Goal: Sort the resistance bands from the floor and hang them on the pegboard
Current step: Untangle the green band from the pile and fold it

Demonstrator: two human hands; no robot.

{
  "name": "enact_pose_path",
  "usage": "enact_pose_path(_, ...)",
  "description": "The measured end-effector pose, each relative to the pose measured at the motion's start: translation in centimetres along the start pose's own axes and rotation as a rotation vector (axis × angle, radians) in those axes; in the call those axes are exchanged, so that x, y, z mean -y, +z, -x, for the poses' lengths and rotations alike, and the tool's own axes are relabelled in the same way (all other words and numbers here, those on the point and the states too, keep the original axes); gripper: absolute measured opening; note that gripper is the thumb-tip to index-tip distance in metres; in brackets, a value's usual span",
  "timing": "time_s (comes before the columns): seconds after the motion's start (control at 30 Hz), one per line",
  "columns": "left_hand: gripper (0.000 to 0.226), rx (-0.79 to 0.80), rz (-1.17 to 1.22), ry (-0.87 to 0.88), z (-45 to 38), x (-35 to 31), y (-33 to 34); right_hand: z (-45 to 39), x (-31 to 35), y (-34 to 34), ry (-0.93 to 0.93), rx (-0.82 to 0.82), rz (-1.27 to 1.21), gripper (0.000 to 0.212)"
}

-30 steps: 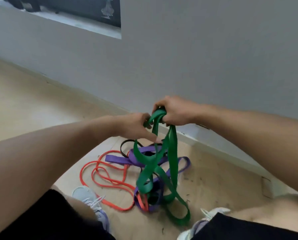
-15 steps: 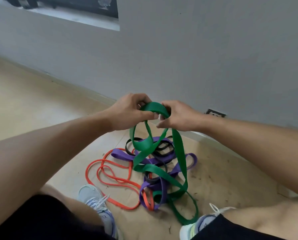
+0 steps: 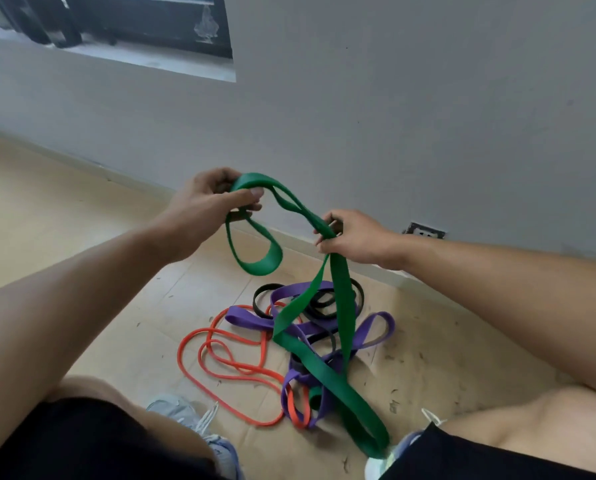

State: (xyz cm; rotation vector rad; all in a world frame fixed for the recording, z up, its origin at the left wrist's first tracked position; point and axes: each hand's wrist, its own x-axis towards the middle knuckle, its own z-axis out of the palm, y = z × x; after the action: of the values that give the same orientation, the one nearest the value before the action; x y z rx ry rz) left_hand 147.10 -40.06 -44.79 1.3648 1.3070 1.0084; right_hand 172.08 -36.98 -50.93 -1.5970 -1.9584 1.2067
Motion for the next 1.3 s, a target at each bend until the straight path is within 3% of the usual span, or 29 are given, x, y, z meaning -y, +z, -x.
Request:
enact_pose_path(0.17, 0.040, 0.199, -0.256, -0.164, 0.4, 2.0, -2.7, 1.0, 2.5, -1.3, -0.045, -0.030, -0.087, 0.041)
enact_pose_path(0.3, 0.067, 0.368, -0.307, -0.148, 1.1, 1.3, -0.9, 2.0, 6.1, -0.6, -0.229, -0.130, -0.042, 0.036)
enact_pose_path(0.47, 0.051, 0.285, -0.372, 0.022, 1.1, -0.3, 1.7, 2.5, 8.0, -0.5, -0.315, -0.092, -0.034, 0.038)
enact_pose_path(0.6, 0.051, 0.247, -0.415, 0.107, 1.2, -0.5, 2.0, 2.3, 6.1, -0.5, -0.215, 0.011, -0.029, 0.053)
enact_pose_path(0.77, 0.038, 0.209, -0.202, 0.137, 1.6, -1.3, 2.5, 2.4, 2.9, 2.3, -0.131, 0.212, 0.126, 0.027)
enact_pose_path(0.9, 0.027, 0.114, 0.179, 0.142, 1.3, -1.9, 2.0, 2.0, 1.3, 2.7, -0.055, 0.270, 0.024, 0.015)
enact_pose_path(0.97, 0.030, 0.074, 0.260, 0.116, 1.1, -2.0, 1.3, 1.7, 1.2, 2.4, -0.018, 0.247, -0.072, 0.010)
enact_pose_path(1.1, 0.029, 0.056, 0.362, 0.014, 1.5, -2.0, 0.5, 1.2, 1.2, 2.4, 0.030, 0.252, -0.097, 0.028)
enact_pose_path(1.3, 0.025, 0.180, 0.556, -0.040, 1.7, -2.4, 1.4, 1.5, 1.3, 3.4, 0.019, 0.198, -0.154, 0.051)
